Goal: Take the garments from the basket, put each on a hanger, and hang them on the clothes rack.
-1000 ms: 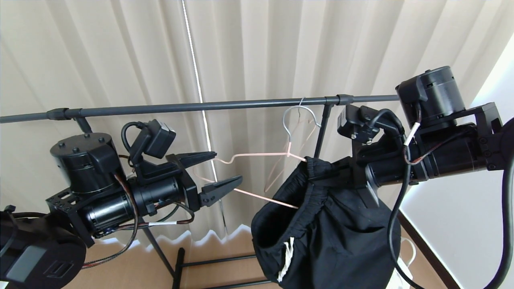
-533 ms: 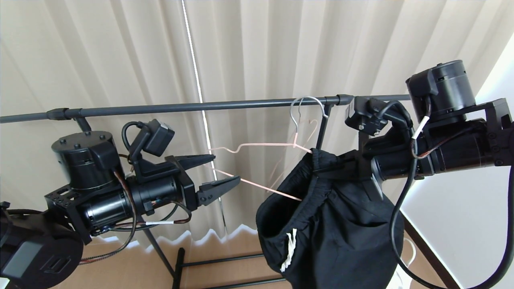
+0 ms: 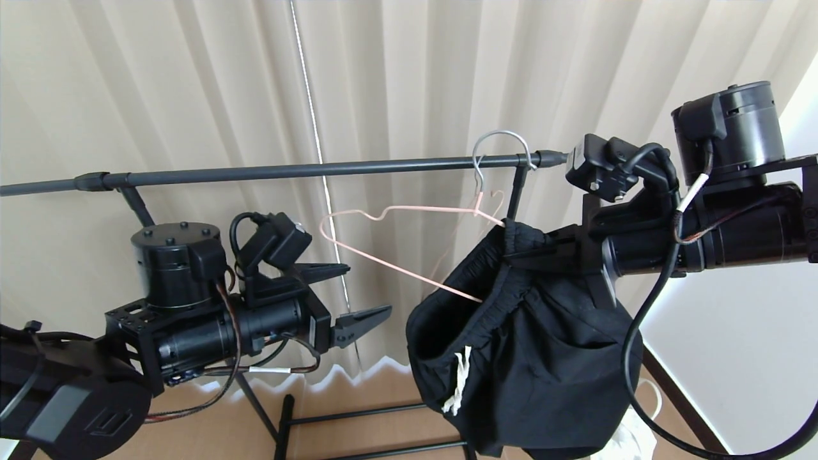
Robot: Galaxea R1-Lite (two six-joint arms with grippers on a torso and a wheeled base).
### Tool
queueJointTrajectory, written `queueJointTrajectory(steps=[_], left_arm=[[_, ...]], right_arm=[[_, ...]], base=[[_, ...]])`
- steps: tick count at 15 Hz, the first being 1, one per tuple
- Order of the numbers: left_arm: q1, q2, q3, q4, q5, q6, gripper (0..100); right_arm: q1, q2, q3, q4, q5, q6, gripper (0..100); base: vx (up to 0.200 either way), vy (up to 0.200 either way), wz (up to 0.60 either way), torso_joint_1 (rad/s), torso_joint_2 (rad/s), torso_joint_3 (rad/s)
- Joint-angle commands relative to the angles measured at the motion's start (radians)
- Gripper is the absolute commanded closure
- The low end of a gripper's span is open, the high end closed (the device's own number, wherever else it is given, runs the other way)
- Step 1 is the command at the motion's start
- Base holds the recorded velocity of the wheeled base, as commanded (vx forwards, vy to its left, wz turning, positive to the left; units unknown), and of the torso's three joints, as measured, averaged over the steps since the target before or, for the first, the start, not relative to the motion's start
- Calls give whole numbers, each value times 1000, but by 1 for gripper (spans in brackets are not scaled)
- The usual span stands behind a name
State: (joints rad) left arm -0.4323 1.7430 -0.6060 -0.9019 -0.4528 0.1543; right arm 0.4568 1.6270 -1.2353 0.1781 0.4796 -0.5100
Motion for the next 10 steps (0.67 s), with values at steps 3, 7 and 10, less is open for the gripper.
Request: queueJointTrajectory(steps=[3, 7, 10], left_arm=[[-60, 98, 0, -3, 106, 45, 0], [-101, 182, -15, -12, 178, 50, 0], [-114, 228, -23, -46, 212, 47, 0]], right_arm=[[2, -18, -1, -11, 1, -1, 100], [2, -33, 0, -14, 1, -1, 100], [3, -41, 5, -14, 1, -1, 100]], base=[[0, 0, 0, 0, 0, 0], [0, 0, 0, 0, 0, 0], [0, 0, 0, 0, 0, 0]])
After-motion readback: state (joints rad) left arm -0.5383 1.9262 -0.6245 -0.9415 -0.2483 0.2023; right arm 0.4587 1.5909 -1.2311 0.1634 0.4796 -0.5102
